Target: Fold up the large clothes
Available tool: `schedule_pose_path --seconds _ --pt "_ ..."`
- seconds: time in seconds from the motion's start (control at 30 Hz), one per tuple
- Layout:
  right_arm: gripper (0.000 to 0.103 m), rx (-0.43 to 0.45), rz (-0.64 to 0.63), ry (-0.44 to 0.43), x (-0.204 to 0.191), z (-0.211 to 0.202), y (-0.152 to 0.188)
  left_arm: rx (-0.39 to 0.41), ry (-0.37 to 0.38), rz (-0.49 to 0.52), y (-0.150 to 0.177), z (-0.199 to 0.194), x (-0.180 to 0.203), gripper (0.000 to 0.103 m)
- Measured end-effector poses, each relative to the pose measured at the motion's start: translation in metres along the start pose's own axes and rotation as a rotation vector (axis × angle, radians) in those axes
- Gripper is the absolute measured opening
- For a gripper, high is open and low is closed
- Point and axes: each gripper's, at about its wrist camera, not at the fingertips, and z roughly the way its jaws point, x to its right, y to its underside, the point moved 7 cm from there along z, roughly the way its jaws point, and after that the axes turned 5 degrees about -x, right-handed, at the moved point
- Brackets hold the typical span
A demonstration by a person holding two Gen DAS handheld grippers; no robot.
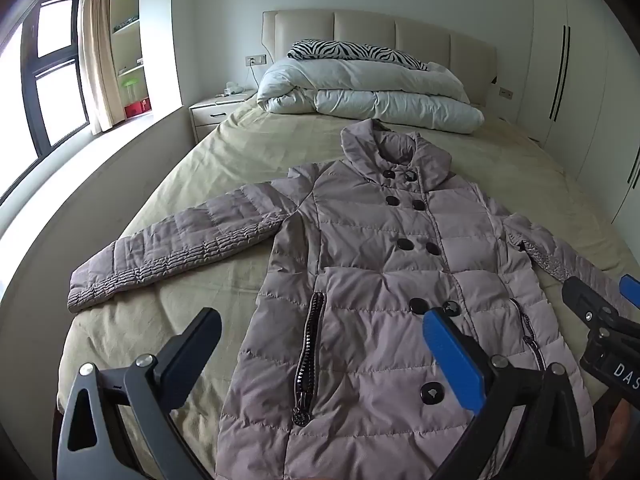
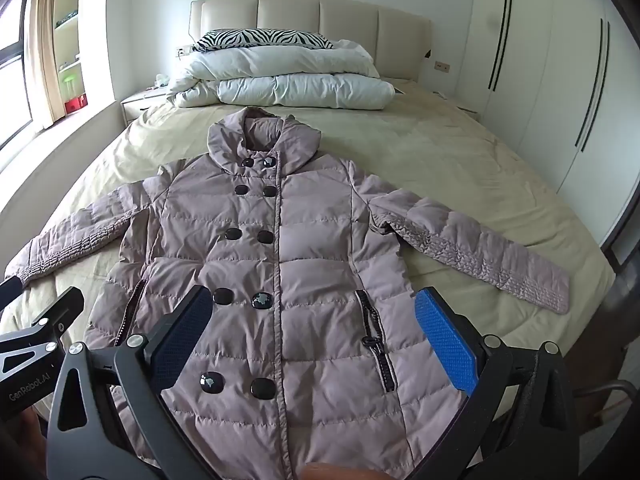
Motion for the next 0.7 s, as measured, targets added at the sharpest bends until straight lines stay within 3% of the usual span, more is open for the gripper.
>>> schedule_pose_path --seconds 0.7 --pt "0.103 -0.003 -0.002 0.001 0.0017 0.0013 -0.0009 -0.002 -0.001 -0.007 0.0001 0.0005 -0.0003 0.103"
